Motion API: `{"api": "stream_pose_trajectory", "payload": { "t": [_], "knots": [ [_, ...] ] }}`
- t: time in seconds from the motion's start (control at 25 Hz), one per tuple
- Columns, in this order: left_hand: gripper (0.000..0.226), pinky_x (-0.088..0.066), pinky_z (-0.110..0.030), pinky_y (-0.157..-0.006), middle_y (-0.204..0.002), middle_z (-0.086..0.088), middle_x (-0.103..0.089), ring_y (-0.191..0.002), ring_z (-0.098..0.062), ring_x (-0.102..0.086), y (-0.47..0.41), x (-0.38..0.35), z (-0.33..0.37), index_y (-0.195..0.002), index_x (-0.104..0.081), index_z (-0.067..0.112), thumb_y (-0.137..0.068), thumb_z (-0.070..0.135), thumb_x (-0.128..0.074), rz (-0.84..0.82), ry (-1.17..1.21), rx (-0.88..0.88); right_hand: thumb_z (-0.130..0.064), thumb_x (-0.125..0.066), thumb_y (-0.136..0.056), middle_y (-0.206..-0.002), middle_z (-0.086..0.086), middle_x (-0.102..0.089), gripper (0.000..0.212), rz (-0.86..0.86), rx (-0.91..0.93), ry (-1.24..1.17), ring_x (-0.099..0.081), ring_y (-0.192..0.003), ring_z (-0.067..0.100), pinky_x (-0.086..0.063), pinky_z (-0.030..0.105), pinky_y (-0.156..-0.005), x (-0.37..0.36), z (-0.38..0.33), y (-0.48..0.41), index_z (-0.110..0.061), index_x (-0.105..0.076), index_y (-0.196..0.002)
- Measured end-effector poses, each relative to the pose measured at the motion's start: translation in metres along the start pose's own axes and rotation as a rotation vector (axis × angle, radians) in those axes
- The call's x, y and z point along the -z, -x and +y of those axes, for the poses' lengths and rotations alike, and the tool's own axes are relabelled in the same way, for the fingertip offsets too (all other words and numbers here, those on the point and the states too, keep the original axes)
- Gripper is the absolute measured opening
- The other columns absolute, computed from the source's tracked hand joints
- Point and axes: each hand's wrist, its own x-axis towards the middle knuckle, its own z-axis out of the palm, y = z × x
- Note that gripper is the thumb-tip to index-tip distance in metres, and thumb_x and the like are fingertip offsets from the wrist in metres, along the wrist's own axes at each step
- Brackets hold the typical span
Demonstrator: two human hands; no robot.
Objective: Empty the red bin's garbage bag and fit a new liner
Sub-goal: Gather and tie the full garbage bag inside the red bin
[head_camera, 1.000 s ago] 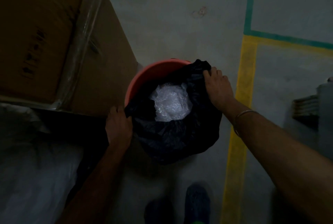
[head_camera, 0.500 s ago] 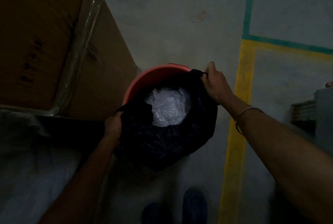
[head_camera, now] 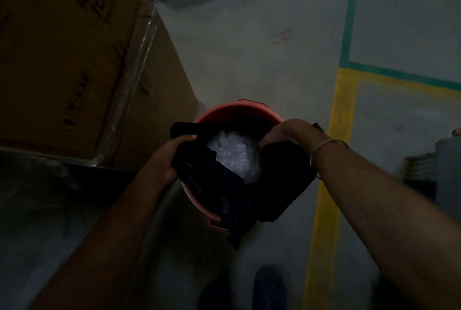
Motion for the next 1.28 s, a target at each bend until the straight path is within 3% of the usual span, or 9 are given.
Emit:
{"api": "stream_pose_trajectory", "payload": {
  "t": [0.08,0.2,0.32,0.44,0.52,0.72,1.08,1.2,1.28],
  "knots": [
    [0.015,-0.062,-0.035,-0.076,-0.088,-0.013,-0.076,-0.077,-0.026,-0.074,0.002,-0.005,0.005,-0.093,-0.074,0.007,-0.087,0.014,-0.062,0.01,-0.048,-0.002,-0.053,-0.07,-0.079,-0.128,0.013,-0.063,0.069,0.132,0.123,0.067,-0.063,-0.107,0.03,-0.05,0.042,-0.1,-0.002,-0.012,0.002,-0.01,-0.057,-0.132],
    [0.015,-0.056,-0.033,-0.077,-0.08,-0.009,-0.073,-0.073,-0.024,-0.069,0.002,-0.014,0.015,-0.085,-0.074,0.01,-0.086,0.019,-0.062,0.045,-0.072,-0.056,-0.041,-0.071,-0.085,-0.119,0.012,-0.068,0.047,0.211,0.272,-0.329,-0.065,-0.104,0.032,-0.054,0.044,-0.095,-0.007,-0.018,-0.003,-0.01,-0.064,-0.12],
    [0.029,-0.054,-0.03,-0.075,-0.073,-0.005,-0.071,-0.069,-0.021,-0.067,0.003,-0.023,0.019,-0.073,-0.075,0.013,-0.091,0.027,-0.057,-0.01,-0.021,-0.137,-0.025,-0.075,-0.085,-0.088,-0.005,-0.076,0.01,0.297,0.485,-0.673,-0.068,-0.088,0.022,-0.056,0.019,-0.065,-0.009,-0.013,-0.004,-0.022,-0.07,-0.093],
    [0.028,-0.043,-0.04,-0.104,-0.095,-0.01,-0.064,-0.09,-0.026,-0.06,0.001,-0.024,0.013,-0.107,-0.063,0.007,-0.094,0.03,-0.056,-0.035,0.045,-0.149,-0.023,-0.078,-0.082,-0.082,-0.002,-0.069,0.014,0.453,0.559,-0.729,-0.066,-0.077,0.017,-0.054,0.023,-0.065,-0.003,-0.008,-0.001,-0.023,-0.064,-0.085],
    [0.031,-0.038,-0.041,-0.111,-0.103,-0.012,-0.06,-0.097,-0.027,-0.057,-0.004,-0.022,0.012,-0.119,-0.055,0.008,-0.094,0.027,-0.057,0.001,0.035,-0.144,-0.025,-0.075,-0.084,-0.097,0.006,-0.071,0.016,0.295,0.538,-0.832,-0.07,-0.087,0.021,-0.058,0.031,-0.077,-0.002,-0.006,0.0,-0.022,-0.065,-0.097],
    [0.01,-0.045,-0.028,-0.062,-0.083,-0.01,-0.053,-0.063,-0.018,-0.052,-0.018,-0.03,0.034,-0.085,-0.057,0.009,-0.088,0.017,-0.053,0.218,-0.192,-0.148,-0.025,-0.066,-0.092,-0.079,0.008,-0.074,0.013,0.156,0.451,-1.009,-0.073,-0.06,0.018,-0.056,0.026,-0.052,0.003,-0.019,0.006,-0.013,-0.07,-0.092],
    [0.013,-0.05,-0.039,-0.078,-0.088,-0.013,-0.06,-0.08,-0.029,-0.06,-0.045,-0.047,0.033,-0.094,-0.06,0.009,-0.082,0.012,-0.063,0.329,-0.361,-0.412,-0.034,-0.063,-0.085,-0.072,-0.001,-0.072,0.027,0.317,0.542,-0.523,-0.067,-0.064,0.015,-0.051,0.024,-0.063,0.002,-0.064,0.004,-0.009,-0.074,-0.085],
    [0.065,-0.055,-0.031,-0.087,-0.11,0.0,-0.063,-0.101,-0.019,-0.063,-0.047,-0.049,0.026,-0.125,-0.052,0.015,-0.07,0.014,-0.085,0.165,-0.671,-0.429,-0.048,-0.06,-0.07,-0.074,-0.001,-0.076,0.037,0.22,0.476,-0.473,-0.074,-0.07,0.02,-0.058,0.031,-0.069,0.0,-0.072,0.002,-0.016,-0.074,-0.082],
    [0.07,-0.052,-0.014,-0.078,-0.104,0.014,-0.06,-0.101,-0.011,-0.063,-0.051,-0.057,0.017,-0.124,-0.048,0.025,-0.068,0.015,-0.088,0.062,-0.768,-0.482,-0.053,-0.061,-0.064,-0.079,0.0,-0.077,0.045,0.243,0.461,-0.48,-0.075,-0.074,0.022,-0.059,0.036,-0.075,-0.005,-0.075,-0.001,-0.017,-0.075,-0.086]
  ]
}}
